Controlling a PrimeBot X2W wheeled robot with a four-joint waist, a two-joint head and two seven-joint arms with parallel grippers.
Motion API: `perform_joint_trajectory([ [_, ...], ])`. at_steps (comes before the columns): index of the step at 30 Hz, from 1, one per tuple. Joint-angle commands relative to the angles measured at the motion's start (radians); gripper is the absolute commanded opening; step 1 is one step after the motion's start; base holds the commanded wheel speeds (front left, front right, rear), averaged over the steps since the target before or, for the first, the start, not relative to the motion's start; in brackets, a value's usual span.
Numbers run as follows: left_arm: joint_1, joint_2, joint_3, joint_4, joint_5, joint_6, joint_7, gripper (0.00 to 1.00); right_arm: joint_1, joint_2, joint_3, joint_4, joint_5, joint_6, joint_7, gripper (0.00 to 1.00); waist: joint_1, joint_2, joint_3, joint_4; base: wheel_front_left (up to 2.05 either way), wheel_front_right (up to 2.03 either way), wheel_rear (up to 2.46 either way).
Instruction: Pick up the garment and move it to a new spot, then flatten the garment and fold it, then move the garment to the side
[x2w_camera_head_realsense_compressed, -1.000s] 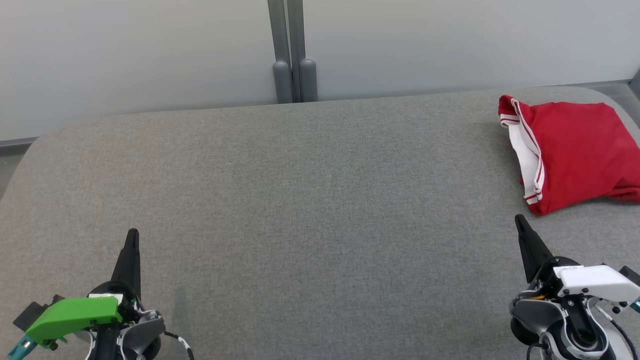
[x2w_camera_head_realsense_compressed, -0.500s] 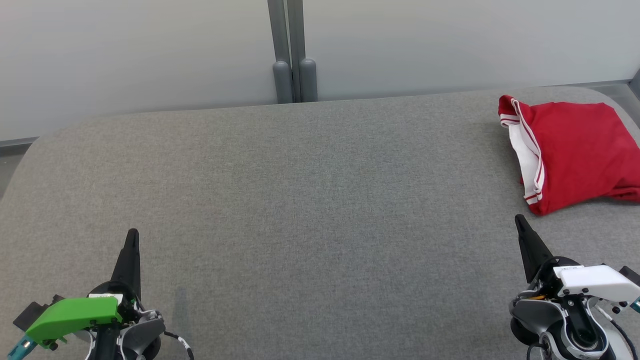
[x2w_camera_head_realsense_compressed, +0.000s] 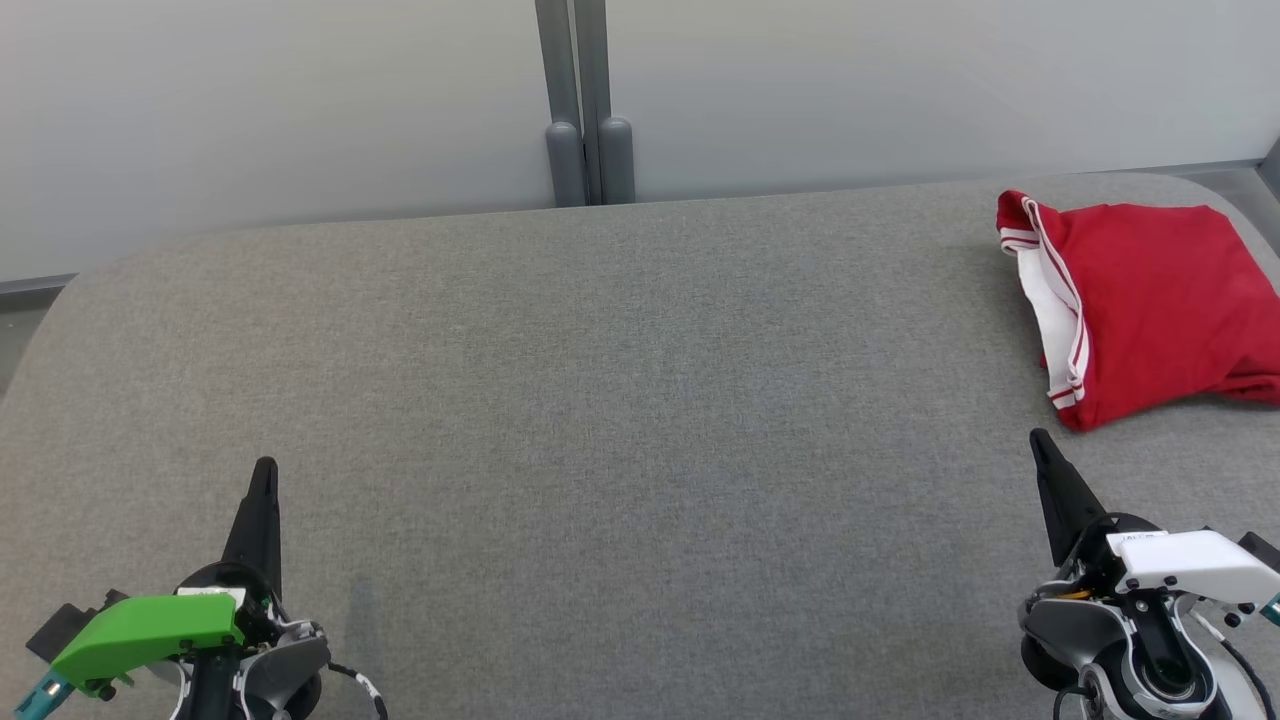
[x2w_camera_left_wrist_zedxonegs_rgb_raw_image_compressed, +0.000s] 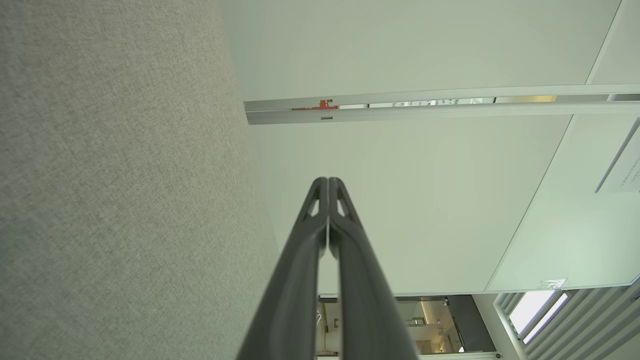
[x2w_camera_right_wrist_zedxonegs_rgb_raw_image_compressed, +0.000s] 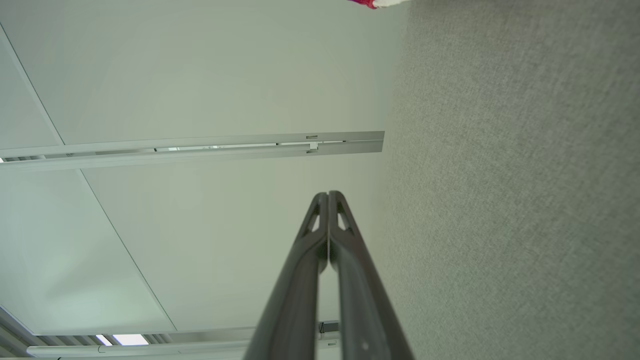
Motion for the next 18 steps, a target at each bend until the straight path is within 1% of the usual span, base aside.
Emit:
perform_joint_trajectory([
  [1, -0.013, 0.005, 0.003, 0.001, 0.003, -0.005, 0.005, 0.00, -0.005, -0.004, 0.001, 0.002, 0.007, 0.000, 0.003, 0.00, 0.0000, 0.0000, 0.000, 0.000, 0.00, 0.00, 0.00],
  [18, -0.013, 0.005, 0.003, 0.001, 0.003, -0.005, 0.005, 0.00, -0.005, -0.004, 0.001, 0.002, 0.007, 0.000, 0.003, 0.00, 0.0000, 0.0000, 0.000, 0.000, 0.00, 0.00, 0.00],
])
